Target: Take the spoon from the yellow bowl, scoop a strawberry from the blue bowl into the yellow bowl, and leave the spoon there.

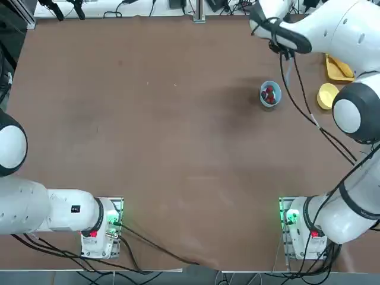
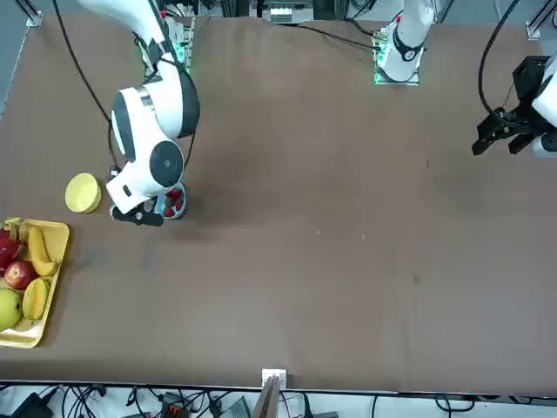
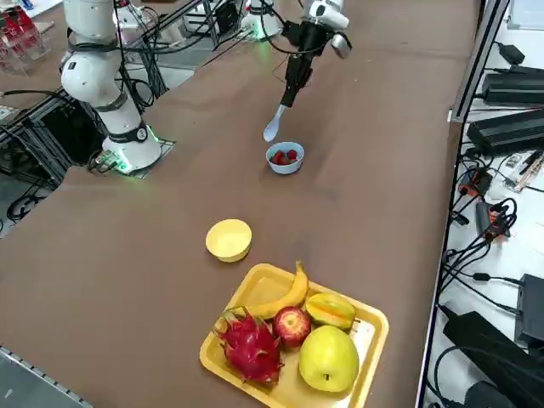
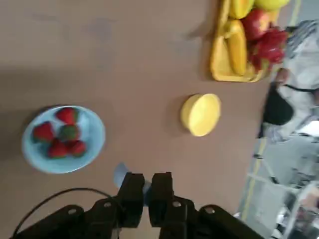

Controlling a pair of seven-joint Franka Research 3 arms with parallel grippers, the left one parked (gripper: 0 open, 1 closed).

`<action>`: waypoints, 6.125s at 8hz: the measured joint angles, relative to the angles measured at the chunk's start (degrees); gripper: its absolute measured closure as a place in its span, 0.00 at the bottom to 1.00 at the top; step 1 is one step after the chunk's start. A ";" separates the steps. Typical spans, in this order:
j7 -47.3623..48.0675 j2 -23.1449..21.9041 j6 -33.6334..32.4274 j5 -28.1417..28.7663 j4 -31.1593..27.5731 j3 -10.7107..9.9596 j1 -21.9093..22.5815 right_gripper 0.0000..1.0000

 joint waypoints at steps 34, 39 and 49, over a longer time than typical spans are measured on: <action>2.56 -22.15 58.51 26.02 -47.58 -1.58 -12.91 0.90; 2.58 -22.31 59.08 26.15 -47.55 -1.63 -13.66 0.90; 2.58 -21.63 61.20 26.70 -47.90 -1.44 -13.71 0.90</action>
